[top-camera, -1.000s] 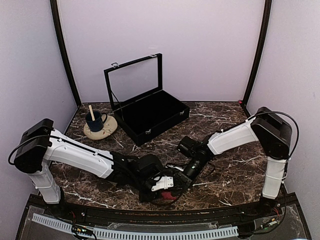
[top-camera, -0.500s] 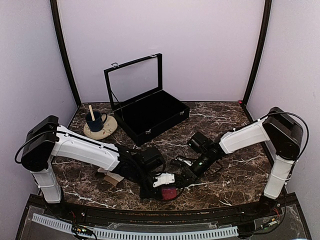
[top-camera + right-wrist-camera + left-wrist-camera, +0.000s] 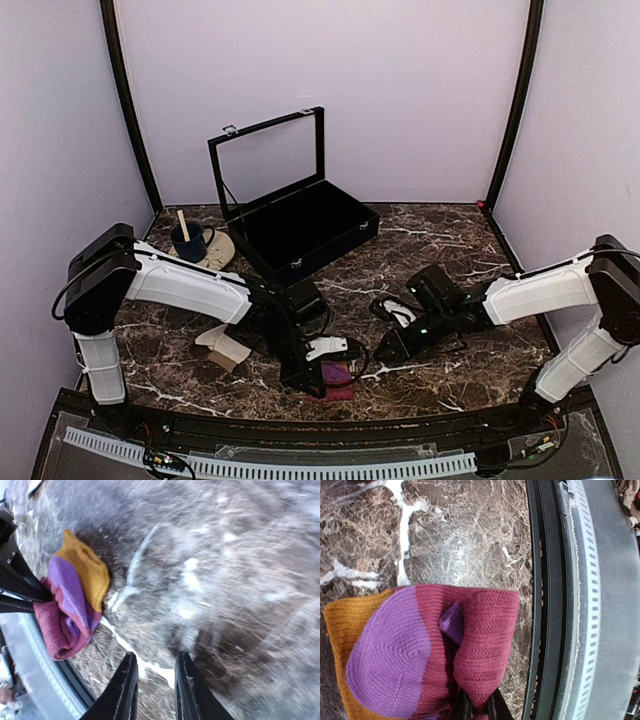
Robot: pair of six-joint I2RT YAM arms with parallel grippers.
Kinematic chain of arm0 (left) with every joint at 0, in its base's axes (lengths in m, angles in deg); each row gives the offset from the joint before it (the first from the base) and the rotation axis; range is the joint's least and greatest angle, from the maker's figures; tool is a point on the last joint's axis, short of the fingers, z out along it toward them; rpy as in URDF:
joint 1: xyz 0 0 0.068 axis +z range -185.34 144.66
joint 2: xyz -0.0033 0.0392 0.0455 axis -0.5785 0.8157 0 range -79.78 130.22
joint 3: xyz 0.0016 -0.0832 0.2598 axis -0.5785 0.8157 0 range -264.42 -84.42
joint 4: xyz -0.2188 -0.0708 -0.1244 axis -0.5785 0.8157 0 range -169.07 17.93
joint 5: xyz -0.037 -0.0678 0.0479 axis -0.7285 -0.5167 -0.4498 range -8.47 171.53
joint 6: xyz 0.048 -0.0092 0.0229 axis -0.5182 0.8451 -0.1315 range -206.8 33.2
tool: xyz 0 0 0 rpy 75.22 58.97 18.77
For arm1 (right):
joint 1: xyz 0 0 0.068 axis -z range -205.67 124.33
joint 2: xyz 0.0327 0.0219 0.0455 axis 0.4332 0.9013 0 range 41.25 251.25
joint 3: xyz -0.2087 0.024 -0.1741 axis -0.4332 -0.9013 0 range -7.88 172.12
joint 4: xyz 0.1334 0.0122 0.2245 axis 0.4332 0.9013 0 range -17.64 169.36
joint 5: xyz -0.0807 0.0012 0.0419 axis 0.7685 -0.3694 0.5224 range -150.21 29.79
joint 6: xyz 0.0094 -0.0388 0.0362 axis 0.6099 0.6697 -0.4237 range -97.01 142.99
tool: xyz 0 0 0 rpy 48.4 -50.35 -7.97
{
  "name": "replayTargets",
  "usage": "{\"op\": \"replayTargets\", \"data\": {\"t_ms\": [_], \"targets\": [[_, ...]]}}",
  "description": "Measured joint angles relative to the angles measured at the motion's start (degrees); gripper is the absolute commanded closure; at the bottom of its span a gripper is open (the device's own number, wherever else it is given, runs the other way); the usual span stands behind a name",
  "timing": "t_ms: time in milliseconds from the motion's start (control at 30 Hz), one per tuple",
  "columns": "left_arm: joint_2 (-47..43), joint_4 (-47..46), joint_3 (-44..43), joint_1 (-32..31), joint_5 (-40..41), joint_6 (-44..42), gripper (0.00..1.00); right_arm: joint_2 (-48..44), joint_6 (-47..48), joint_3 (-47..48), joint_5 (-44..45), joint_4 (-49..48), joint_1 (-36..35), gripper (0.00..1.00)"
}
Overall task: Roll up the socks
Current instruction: Roll the sock at the center of the board.
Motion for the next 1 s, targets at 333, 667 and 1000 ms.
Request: {"op": "replayTargets", "data": {"t_ms": [333,667,1000], "targets": [[4.3,3.7,-3.0,2.6,-8.7,0.1,1.0,-13.1,-0.7,-7.0,18.5,-3.5,-9.7,0.75],[6.5,5.6,-4.0,3.7,-14.0,0.3,1.0,-20.3,2.4,-9.4,32.0,-4.7,-24.3,0.68],[7.1,5.8,-4.0,3.7,-15.8,1.1,1.0,-11.5,9.1,-4.9,34.9,-3.8,-35.2,0.66]]}}
